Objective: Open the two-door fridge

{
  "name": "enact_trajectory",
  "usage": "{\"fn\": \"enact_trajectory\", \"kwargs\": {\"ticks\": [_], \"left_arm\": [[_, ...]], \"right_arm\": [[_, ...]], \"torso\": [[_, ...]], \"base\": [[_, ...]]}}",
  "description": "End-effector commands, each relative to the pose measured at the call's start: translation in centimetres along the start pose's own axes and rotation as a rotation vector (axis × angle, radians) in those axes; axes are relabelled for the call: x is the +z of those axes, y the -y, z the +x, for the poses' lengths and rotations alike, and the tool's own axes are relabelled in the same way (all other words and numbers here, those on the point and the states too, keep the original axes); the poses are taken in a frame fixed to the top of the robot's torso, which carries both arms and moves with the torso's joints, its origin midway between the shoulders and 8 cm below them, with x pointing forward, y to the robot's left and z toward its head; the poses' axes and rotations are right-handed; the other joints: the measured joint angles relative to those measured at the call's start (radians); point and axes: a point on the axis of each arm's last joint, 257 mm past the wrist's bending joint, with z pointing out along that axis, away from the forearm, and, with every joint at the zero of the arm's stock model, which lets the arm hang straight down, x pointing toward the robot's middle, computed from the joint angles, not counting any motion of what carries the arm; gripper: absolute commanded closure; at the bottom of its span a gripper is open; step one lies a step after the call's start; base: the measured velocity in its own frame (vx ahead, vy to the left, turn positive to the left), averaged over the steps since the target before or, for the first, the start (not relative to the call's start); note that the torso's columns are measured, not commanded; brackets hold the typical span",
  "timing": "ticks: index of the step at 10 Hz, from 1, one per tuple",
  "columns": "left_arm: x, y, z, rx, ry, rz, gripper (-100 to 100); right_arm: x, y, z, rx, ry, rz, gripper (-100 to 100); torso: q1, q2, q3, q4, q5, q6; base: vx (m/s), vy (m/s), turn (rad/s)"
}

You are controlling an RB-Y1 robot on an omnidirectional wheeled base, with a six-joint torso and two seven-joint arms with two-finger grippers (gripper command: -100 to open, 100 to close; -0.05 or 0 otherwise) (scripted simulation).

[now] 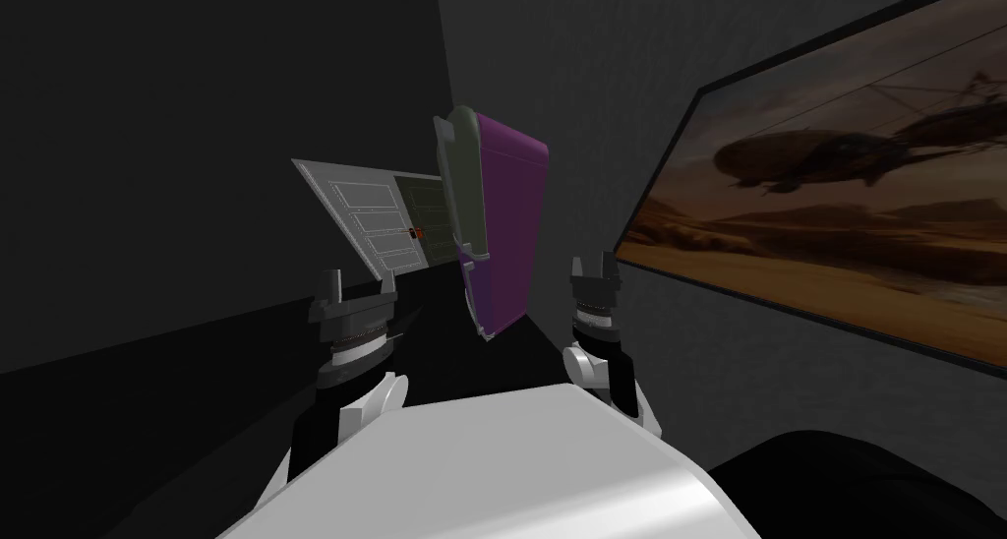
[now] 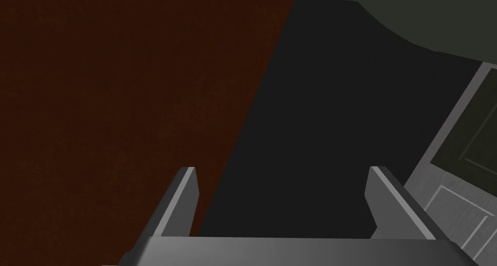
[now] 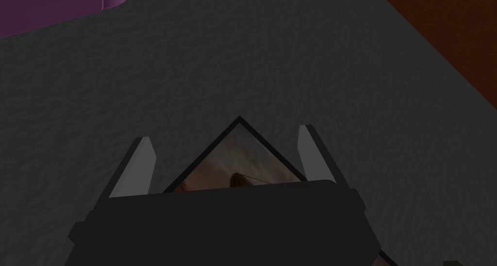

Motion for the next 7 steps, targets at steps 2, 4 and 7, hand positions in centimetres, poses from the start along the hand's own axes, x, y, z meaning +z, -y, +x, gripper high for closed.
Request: {"fn": "enact_trajectory", "kwargs": {"ticks": [2,4,7], "left_arm": [[0.0,0.0,0.0,0.0,0.0,0.0,0],[0.0,0.01,0.0,0.0,0.0,0.0,0],[0.0,0.01,0.0,0.0,0.0,0.0,0]], "right_arm": [[0.0,0.0,0.0,0.0,0.0,0.0,0],[0.0,-0.01,0.0,0.0,0.0,0.0,0],[0.01,-0.01,0.0,0.0,0.0,0.0,0]], "torso": [[0.0,0.104,-0.209,0.105,0.0,0.0],[0.0,0.248,-0.497,0.248,0.0,0.0],[0.0,0.47,-0.939,0.47,0.0,0.0]], "base": [[0.0,0.0,0.0],[0.0,0.0,0.0],[0.0,0.0,0.0]]}}
